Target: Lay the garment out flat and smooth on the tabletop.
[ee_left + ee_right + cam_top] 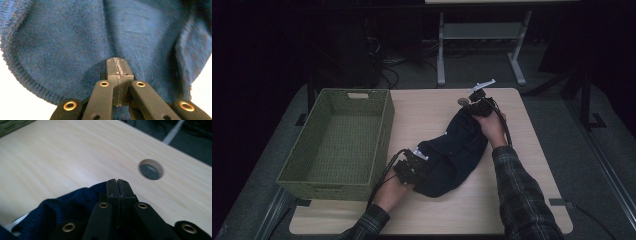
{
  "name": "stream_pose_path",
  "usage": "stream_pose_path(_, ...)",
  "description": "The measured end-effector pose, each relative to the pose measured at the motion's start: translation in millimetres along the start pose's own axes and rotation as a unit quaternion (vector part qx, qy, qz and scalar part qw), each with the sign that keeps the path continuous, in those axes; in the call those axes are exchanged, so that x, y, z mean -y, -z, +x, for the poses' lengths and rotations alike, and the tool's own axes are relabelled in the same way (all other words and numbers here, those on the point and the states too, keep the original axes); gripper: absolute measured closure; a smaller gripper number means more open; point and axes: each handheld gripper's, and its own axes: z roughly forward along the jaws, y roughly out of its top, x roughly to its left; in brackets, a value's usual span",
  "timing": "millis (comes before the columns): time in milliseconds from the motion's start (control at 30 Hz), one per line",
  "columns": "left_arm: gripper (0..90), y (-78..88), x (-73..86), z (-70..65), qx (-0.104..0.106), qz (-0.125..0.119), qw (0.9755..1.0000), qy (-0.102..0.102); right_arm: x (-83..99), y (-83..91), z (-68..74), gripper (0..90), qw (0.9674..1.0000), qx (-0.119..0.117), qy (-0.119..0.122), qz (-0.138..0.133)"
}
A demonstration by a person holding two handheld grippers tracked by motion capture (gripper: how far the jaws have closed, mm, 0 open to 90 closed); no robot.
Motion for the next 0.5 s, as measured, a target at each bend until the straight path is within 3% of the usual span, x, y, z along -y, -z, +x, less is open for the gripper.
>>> stream_pose_path(200,90.0,0.4,0.5,-1.0,0.003,0.004,1.0,-0.003,-3.0,-12.9,-14.1,89.0,0.9991,0.03,-0.028,0.015)
stream_pose_path(267,90.0,0.5,0.5,-0.7,0.003,0.003,1.0,-0.004,-2.1,-17.9,-16.7,88.9,0.9985,0.028,-0.039,0.027)
stream_pose_path(333,90.0,0.0,0.7,-1.0,0.004,-0.001,1.0,0.002,-1.5,-20.1,-15.0,87.7,0.9989,0.017,-0.039,0.021)
stream_pose_path(400,90.0,-0.5,0.9,-1.1,0.007,-0.004,0.9999,0.008,-2.1,-18.9,-10.2,82.5,0.9995,0.005,-0.027,0.014)
stream_pose_path(500,90.0,0.2,0.8,0.0,0.007,-0.001,1.0,0.006,-3.3,-11.4,-6.2,65.9,0.9997,-0.006,-0.025,-0.004)
